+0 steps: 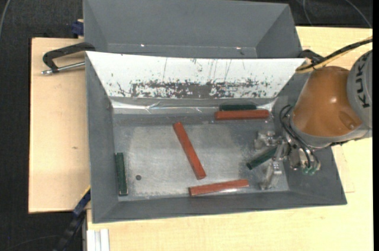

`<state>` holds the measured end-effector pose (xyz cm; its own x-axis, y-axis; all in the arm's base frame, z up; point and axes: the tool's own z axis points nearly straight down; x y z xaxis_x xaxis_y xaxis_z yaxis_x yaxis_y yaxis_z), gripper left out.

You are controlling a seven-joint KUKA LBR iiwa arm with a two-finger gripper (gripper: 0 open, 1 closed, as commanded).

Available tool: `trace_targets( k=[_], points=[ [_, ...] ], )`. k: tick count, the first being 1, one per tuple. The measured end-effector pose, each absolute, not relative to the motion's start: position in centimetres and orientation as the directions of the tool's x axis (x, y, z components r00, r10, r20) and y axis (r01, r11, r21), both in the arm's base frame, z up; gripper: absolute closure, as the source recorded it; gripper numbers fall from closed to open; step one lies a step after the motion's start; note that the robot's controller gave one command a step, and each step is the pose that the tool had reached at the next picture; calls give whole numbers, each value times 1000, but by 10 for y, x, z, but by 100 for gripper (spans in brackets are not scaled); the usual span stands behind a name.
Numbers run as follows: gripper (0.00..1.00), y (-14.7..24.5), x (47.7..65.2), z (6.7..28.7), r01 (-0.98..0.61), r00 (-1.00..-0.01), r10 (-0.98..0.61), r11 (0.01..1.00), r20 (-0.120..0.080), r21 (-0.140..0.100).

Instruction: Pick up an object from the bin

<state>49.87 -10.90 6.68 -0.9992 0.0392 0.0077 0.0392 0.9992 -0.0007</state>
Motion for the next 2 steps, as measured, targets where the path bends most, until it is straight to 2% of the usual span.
trace_targets(
  k=[1, 2],
  points=[
    [0, -95, 512, 132, -197, -980, -197, 980, -10, -2],
    [0, -113, 511, 70, -211, -977, -211, 977, -1, 1]
  ],
)
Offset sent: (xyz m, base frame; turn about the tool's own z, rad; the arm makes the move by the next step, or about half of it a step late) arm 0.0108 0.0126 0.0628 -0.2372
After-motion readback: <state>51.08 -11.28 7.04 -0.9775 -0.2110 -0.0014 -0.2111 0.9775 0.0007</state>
